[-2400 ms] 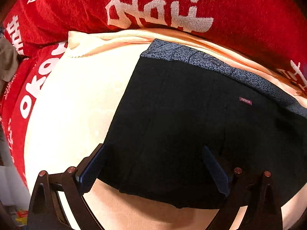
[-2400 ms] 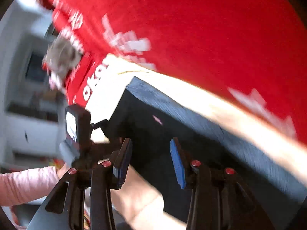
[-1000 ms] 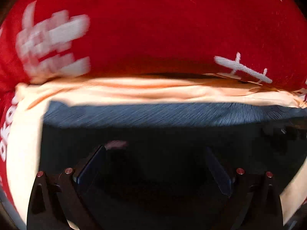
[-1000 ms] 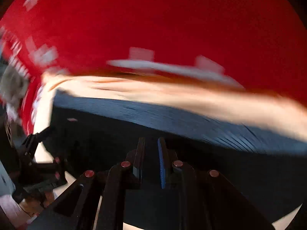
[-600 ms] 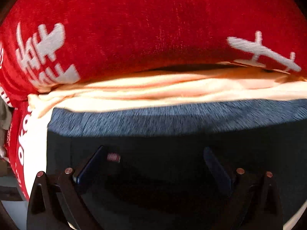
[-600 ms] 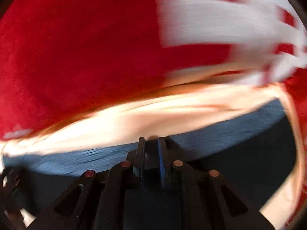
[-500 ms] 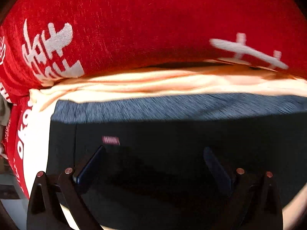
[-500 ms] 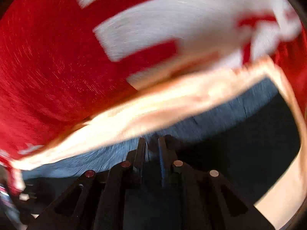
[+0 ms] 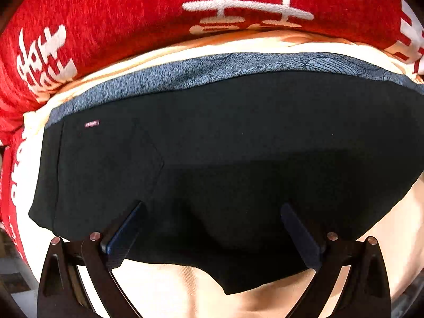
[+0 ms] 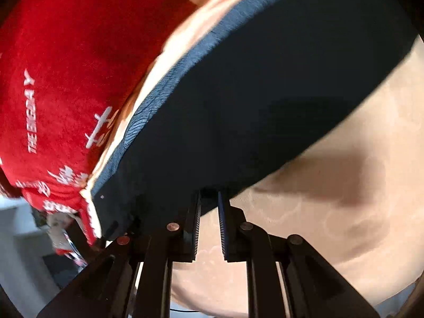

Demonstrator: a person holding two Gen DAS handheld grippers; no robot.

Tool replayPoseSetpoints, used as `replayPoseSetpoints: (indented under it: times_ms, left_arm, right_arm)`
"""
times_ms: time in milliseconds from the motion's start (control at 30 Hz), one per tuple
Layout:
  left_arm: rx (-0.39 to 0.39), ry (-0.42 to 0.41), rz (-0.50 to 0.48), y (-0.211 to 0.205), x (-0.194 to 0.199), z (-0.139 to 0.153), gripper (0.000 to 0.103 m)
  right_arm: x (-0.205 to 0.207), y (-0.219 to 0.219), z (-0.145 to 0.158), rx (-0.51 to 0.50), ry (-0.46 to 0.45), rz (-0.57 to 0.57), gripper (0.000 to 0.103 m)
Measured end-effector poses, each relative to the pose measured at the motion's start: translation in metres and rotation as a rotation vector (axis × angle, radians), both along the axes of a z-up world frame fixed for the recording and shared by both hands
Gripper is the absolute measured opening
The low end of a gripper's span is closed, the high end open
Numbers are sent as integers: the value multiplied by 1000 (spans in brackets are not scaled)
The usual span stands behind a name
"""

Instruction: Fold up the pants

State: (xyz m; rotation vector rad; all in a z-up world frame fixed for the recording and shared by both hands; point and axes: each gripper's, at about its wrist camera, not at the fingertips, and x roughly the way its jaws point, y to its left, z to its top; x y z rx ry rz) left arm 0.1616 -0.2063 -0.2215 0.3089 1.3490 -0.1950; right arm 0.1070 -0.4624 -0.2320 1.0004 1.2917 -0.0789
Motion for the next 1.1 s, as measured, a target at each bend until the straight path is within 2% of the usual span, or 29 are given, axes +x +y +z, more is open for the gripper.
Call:
replayPoseSetpoints:
  times_ms: [133, 200, 233, 267, 300, 333, 433, 500, 567, 667, 733, 767, 800, 867, 933, 967, 1067, 1100]
  left_arm:
    - [14, -11, -22, 2, 2, -2, 102]
    - [12, -12, -22, 3, 0, -2, 102]
    - [9, -10, -19, 4, 1, -3, 102]
    - [5, -9, -17, 5, -1, 1, 102]
    - [3, -11, -19, 5, -2, 2, 102]
    - [3, -16, -25, 8, -2, 1, 102]
    - [5, -23, -36, 16, -1, -3, 102]
    - [25, 9, -31, 18, 13, -3, 102]
    - [-7, 11, -28, 12, 17, 12, 102]
    - [-48, -19, -67, -8, 17, 26, 102]
    - [-52, -12, -92, -27, 17, 22, 102]
    - [-46, 3, -101, -39, 18, 15, 102]
    - [-43, 21, -106, -47, 19, 8, 102]
    - [-16, 24, -110, -56, 16, -3, 102]
    - [-24, -1, -108, -54, 12, -1, 102]
    - [-20, 3, -122, -53, 10, 0, 102]
    - [21, 7, -140, -52, 9, 7, 102]
    - [29, 8, -147, -54, 10, 11, 102]
  right_arm:
    - [-6, -23, 5, 60, -24, -67, 16]
    - [-15, -34, 2, 101, -23, -90, 29]
    - [-17, -38, -2, 125, -16, -109, 29]
    - [-18, -42, -5, 134, -15, -136, 28]
    - [-19, -41, -6, 136, -20, -151, 15]
    - [-22, -41, -6, 123, -24, -160, 9]
    - [-33, -34, -12, 108, -21, -172, 7]
    - [-37, -31, -18, 123, 9, -170, 8]
    - [-41, -30, -9, 75, 37, -125, 10]
    - [-39, -34, 26, 19, -72, -76, 10]
    - [-24, -38, 48, -65, -137, -23, 21]
    - [-20, -40, 49, -91, -143, -2, 41]
    - [-8, -40, 48, -127, -132, 34, 55]
    - [9, -38, 35, -164, -95, 90, 54]
    - [10, -51, 23, -192, -66, 95, 34]
    - [5, -68, 20, -192, -64, 49, 25]
    - [-18, -126, 27, -242, -26, -167, 23]
    - [-23, -139, 33, -270, -15, -205, 23]
